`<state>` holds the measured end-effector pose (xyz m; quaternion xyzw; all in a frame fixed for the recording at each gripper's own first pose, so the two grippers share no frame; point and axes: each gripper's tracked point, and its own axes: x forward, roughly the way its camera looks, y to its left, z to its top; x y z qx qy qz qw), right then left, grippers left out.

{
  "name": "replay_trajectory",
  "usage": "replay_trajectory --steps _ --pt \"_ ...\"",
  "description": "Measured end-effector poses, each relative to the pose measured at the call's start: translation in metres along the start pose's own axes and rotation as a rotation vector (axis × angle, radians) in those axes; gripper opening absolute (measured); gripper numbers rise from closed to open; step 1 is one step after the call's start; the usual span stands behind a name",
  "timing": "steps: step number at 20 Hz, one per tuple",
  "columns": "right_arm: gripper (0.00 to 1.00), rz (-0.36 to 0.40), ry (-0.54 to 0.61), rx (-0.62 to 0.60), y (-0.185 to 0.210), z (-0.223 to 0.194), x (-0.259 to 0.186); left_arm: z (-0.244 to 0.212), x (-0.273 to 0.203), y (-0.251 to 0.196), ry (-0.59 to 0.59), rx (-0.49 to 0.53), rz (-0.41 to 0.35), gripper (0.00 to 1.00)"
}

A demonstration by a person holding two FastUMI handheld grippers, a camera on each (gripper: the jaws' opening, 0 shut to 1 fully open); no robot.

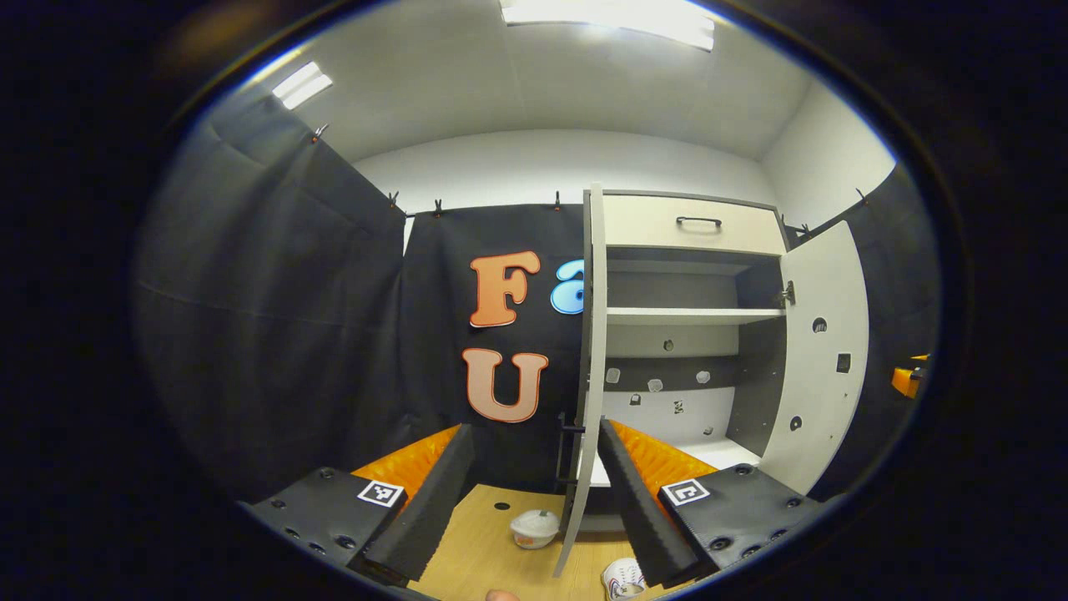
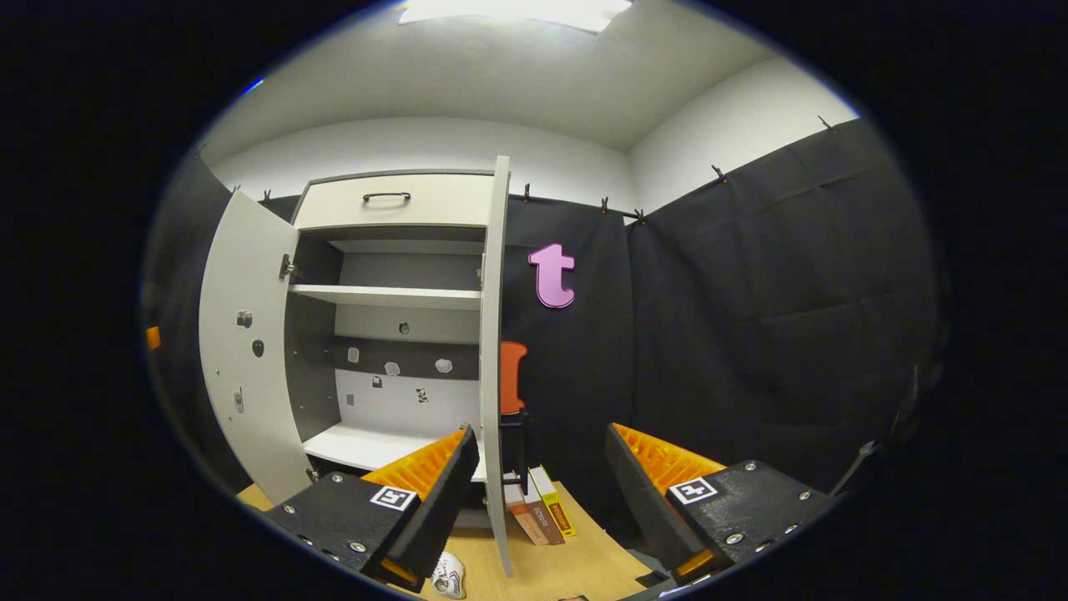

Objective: Grab one shoe with the right hand and put it into the shoe cabinet, grab the other shoe with the left hand and put it into the shoe cabinet; then close the right door with the right hand and the left door with the left hand.

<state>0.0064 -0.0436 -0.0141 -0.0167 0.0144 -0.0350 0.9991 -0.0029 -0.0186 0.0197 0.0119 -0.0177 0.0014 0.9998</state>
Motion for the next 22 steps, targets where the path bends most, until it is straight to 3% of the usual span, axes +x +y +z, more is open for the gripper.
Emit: replay_trajectory --steps 14,18,22 --pt "0.94 -0.015 0.117 -0.032 -0.009 -0.092 0.079 -0.003 -0.007 0.022 0.013 0.01 0.062 0.96" --pt "0.94 0.017 0.15 0.002 0.015 -0.11 0.065 -0.011 -0.006 0.027 0.022 0.01 0.081 0.95" --pt "0.95 0.059 0.194 -0.022 0.052 -0.161 0.028 -0.031 -0.003 0.032 0.051 0.005 0.096 0.96"
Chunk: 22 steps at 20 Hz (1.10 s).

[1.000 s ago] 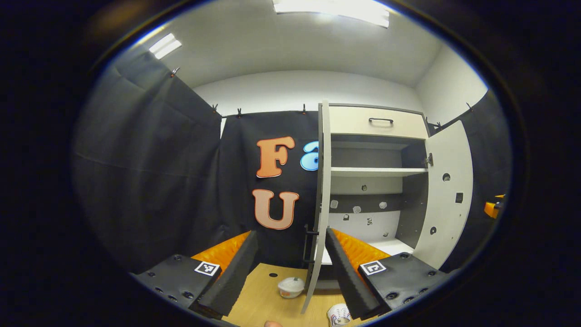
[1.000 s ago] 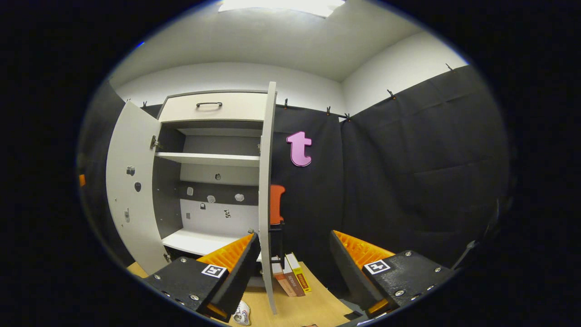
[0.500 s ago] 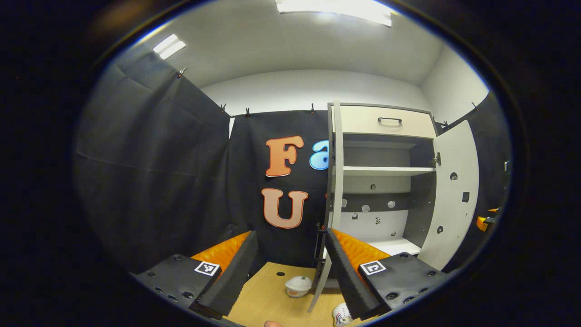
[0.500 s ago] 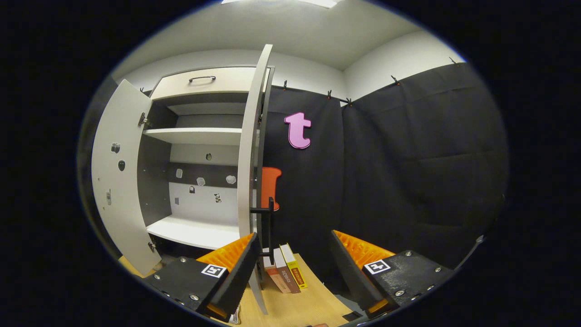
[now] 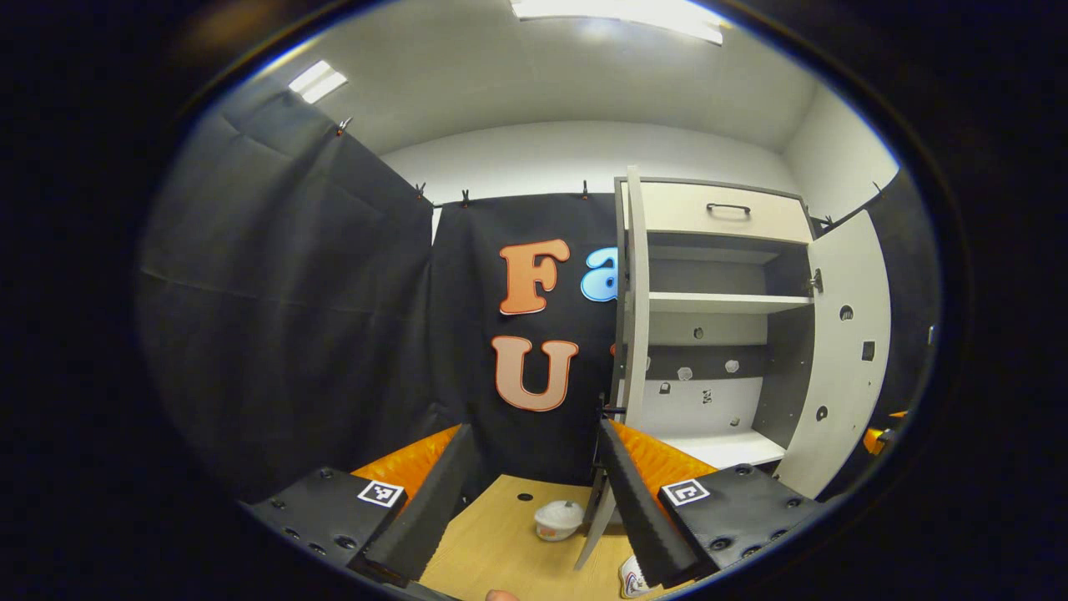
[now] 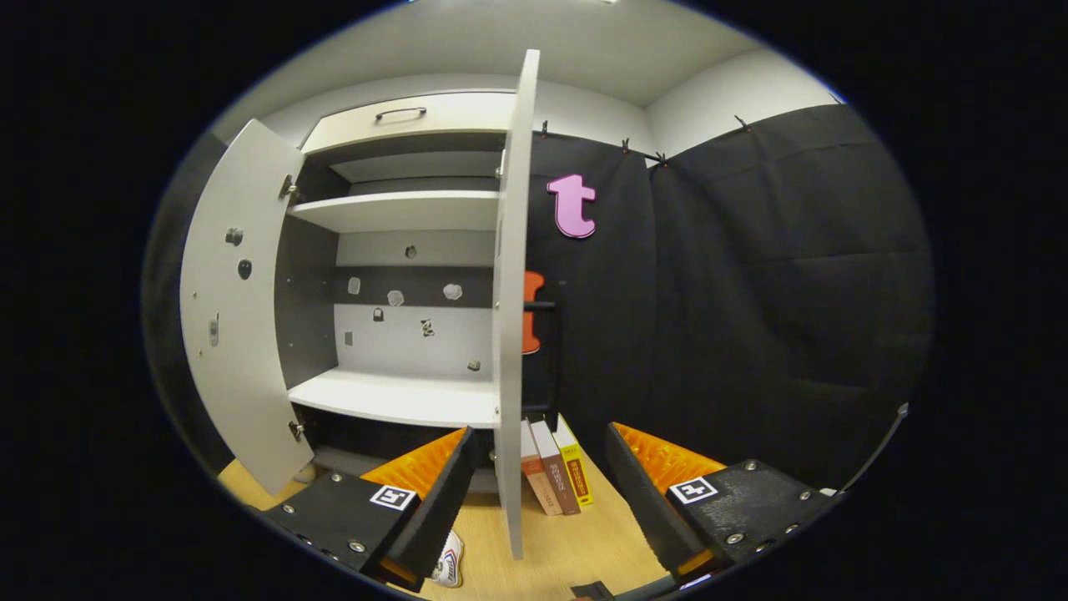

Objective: Grab one shoe with the right hand and put it into the shoe cabinet, grab the other shoe with the left hand and put it into the shoe cabinet; then close the right door with the right hand and the left door with the left hand.

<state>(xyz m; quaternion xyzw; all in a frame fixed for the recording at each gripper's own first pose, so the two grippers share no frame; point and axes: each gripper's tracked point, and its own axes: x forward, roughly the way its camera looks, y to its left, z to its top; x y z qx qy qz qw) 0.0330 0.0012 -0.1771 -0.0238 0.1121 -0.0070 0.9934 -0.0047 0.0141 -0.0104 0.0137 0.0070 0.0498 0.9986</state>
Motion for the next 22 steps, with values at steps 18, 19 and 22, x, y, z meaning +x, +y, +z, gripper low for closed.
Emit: replay_trajectory --steps 18,19,22 --pt "0.85 0.214 0.499 -0.083 0.133 -0.318 0.035 -0.08 -0.024 0.034 0.14 0.018 0.063 0.96" --pt "0.82 0.228 0.532 -0.076 0.137 -0.33 0.038 -0.083 -0.024 0.035 0.15 0.019 0.065 0.96" --pt "0.78 0.228 0.63 -0.072 0.141 -0.367 0.045 -0.095 -0.025 0.04 0.175 0.029 0.076 0.96"
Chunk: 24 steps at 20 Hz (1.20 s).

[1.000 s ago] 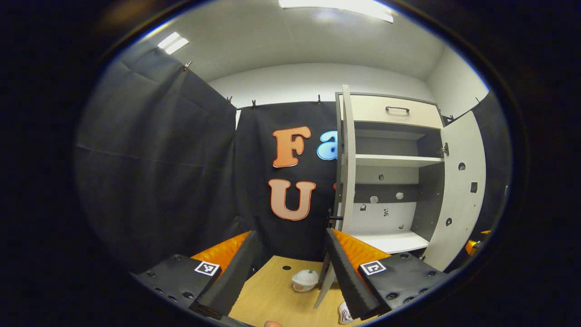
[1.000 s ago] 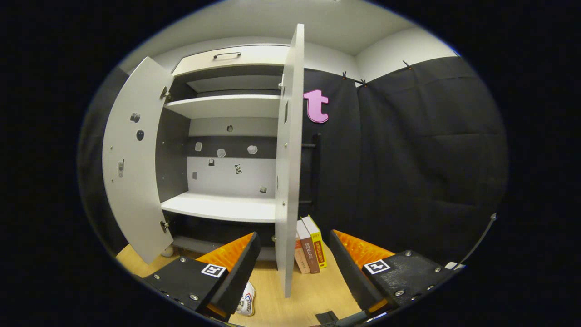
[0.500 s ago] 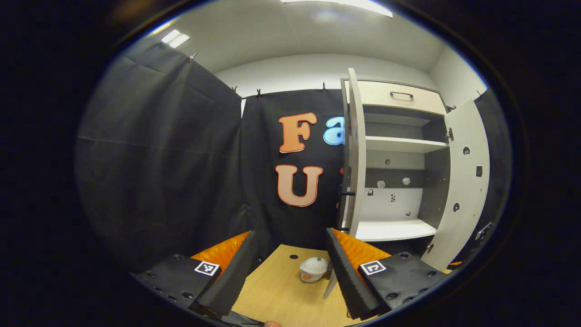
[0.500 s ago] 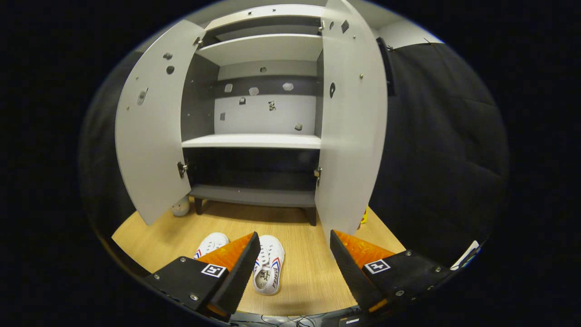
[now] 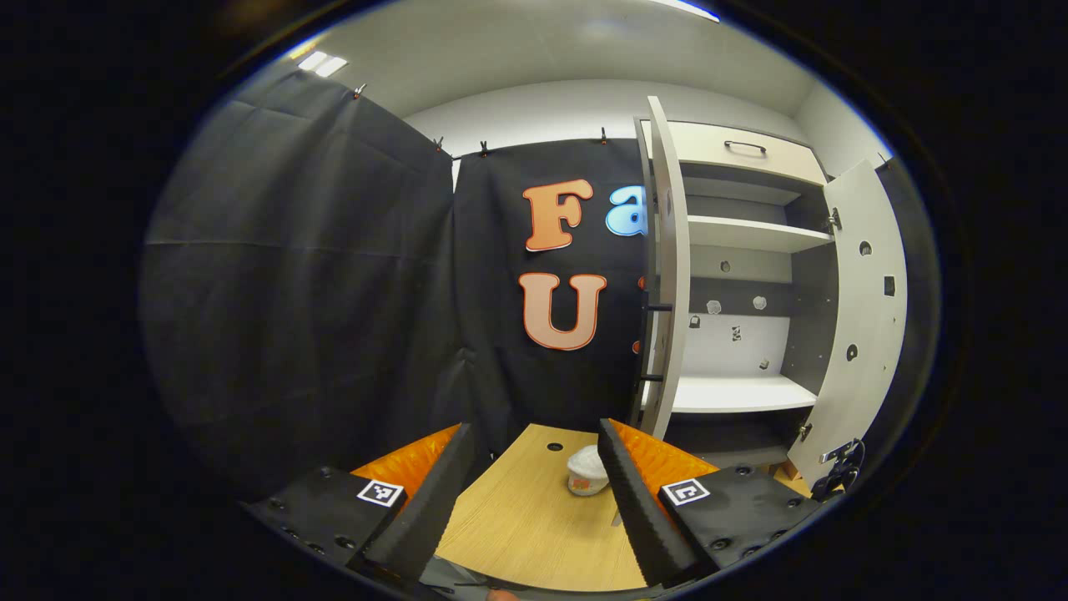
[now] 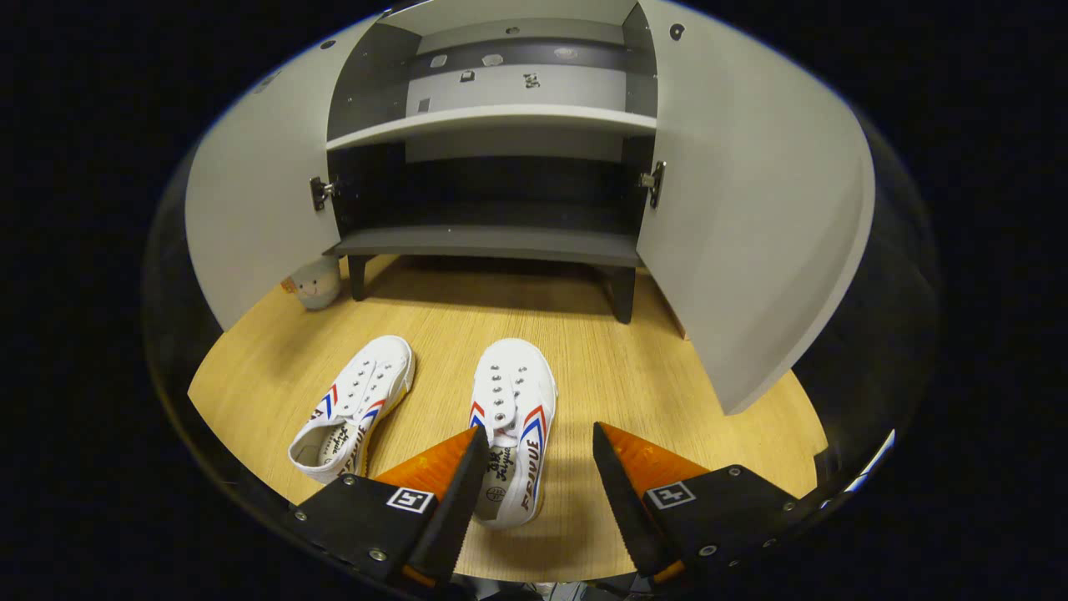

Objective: Grab one shoe with the right hand and put it into the shoe cabinet, grab the other shoe with the left hand and put it into the shoe cabinet; then close the right door with the right hand and the left door with the left hand.

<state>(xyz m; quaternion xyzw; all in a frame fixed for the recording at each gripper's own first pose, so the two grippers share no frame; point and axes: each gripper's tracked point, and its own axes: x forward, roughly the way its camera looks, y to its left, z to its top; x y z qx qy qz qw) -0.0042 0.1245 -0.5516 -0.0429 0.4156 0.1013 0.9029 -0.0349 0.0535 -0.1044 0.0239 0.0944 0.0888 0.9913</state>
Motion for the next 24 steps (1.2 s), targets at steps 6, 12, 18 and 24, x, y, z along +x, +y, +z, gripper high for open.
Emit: replay_trajectory --steps 6,12,18,24 --pt "0.6 0.001 0.134 0.021 -0.001 -0.03 0.038 -0.013 -0.015 0.004 0.031 -0.002 0.003 0.97" --pt "0.46 0.033 0.186 0.122 0.004 -0.035 0.058 -0.025 -0.01 -0.001 0.061 0.022 -0.007 0.97" --pt "0.0 -0.025 0.174 0.127 -0.007 -0.025 0.053 -0.041 -0.009 -0.015 0.097 0.006 -0.04 0.97" --pt "0.0 0.005 0.121 0.123 0.013 0.002 0.008 -0.051 -0.009 -0.034 0.107 -0.006 -0.096 0.97"
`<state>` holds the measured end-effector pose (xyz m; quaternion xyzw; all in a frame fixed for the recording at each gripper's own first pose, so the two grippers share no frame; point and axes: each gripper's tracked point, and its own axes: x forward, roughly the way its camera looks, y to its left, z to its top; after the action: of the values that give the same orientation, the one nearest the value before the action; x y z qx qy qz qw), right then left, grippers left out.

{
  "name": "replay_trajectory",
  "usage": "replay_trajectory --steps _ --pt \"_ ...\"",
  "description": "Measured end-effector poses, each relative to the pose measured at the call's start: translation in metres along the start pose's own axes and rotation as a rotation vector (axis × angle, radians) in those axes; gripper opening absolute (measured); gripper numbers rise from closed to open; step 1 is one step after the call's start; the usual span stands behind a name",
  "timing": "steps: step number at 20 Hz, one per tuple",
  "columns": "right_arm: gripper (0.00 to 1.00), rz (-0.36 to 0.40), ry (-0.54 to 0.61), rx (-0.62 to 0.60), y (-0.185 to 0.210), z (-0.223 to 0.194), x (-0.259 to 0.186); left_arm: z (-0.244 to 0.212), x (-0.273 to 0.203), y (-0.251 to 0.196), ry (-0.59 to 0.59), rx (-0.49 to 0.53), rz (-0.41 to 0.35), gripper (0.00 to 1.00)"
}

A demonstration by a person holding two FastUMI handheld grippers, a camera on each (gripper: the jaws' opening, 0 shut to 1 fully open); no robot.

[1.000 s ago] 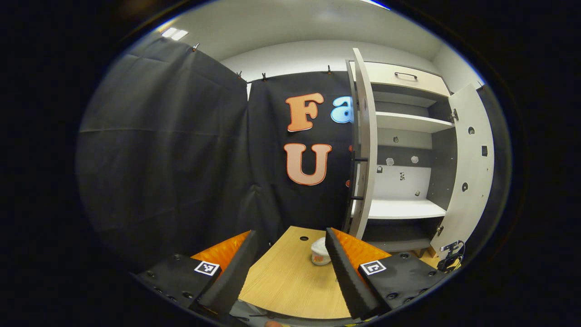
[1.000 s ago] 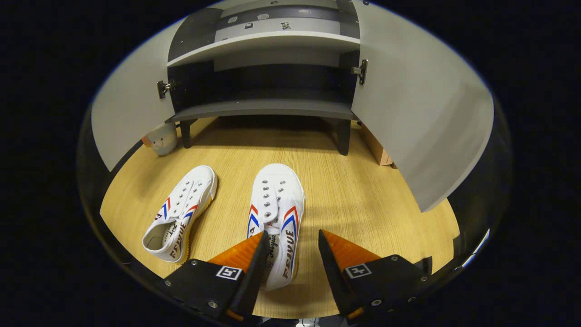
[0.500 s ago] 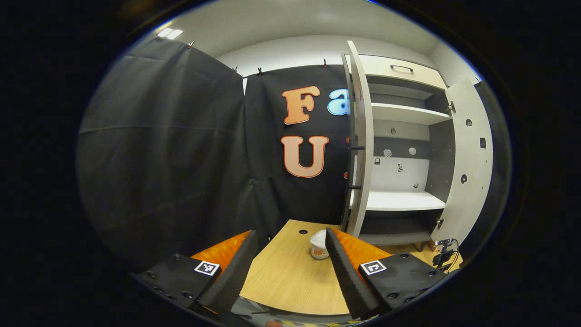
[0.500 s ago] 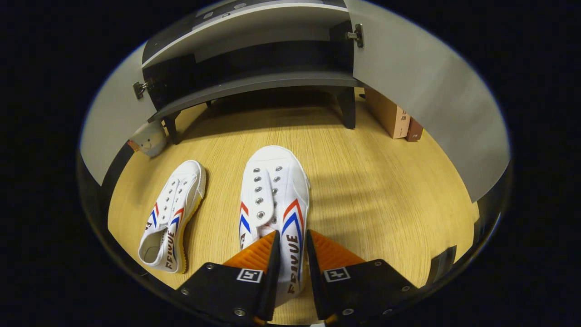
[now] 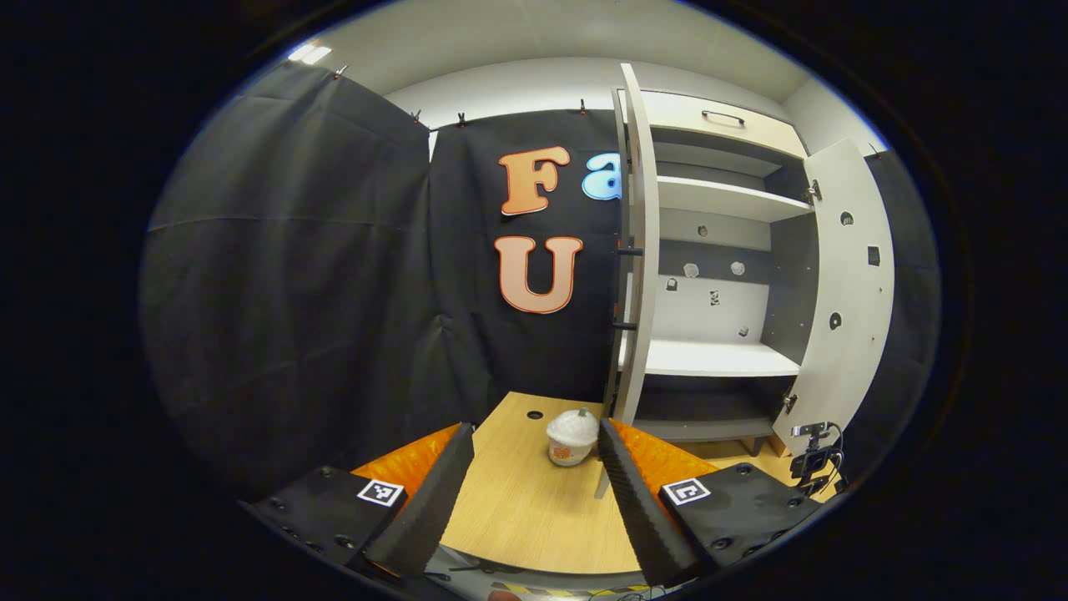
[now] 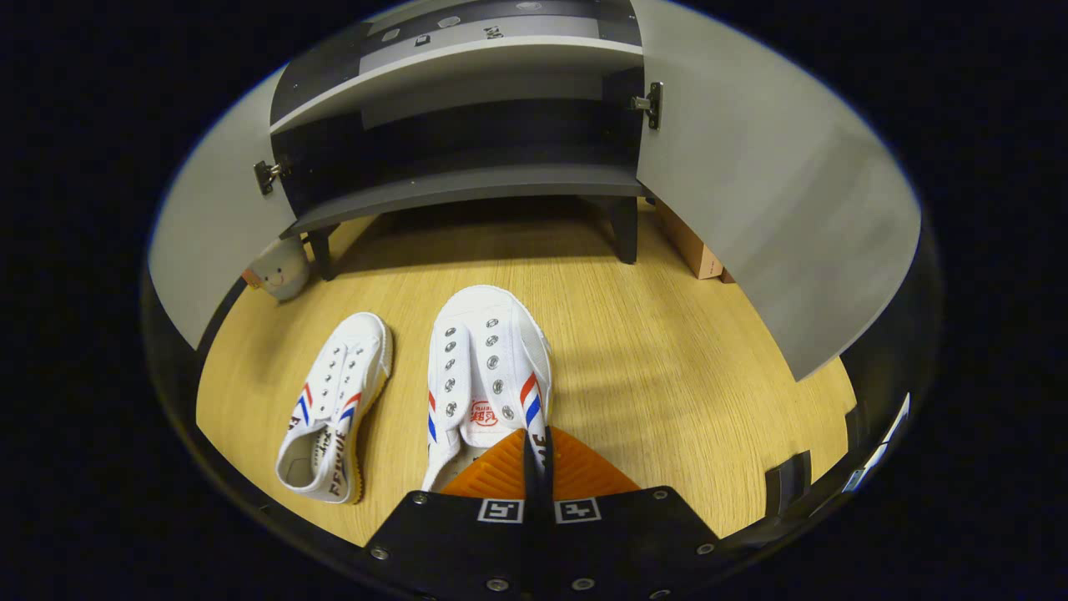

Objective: Grab one shoe with the right hand and put it into the shoe cabinet, grab the other shoe with the left hand and put it into the shoe cabinet; then close the right door with the right hand and the left door with the left hand.

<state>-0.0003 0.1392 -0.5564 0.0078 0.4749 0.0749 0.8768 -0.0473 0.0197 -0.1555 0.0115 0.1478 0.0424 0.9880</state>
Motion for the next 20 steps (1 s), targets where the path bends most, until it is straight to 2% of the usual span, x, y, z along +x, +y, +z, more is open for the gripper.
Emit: replay_trajectory --steps 6,9,16,20 --pt "0.0 0.031 -0.004 0.063 0.036 0.046 -0.061 -0.023 0.008 -0.023 0.022 -0.009 -0.075 0.97" --pt "0.0 0.075 -0.06 0.091 0.053 0.086 -0.099 -0.024 0.011 -0.029 0.006 -0.006 -0.109 0.97" --pt "0.0 0.077 -0.214 0.082 0.053 0.189 -0.195 0.0 0.012 -0.036 -0.092 0.016 -0.155 0.96" --pt "0.0 0.068 -0.286 0.098 0.053 0.232 -0.244 0.01 0.016 -0.038 -0.121 0.025 -0.172 0.96"
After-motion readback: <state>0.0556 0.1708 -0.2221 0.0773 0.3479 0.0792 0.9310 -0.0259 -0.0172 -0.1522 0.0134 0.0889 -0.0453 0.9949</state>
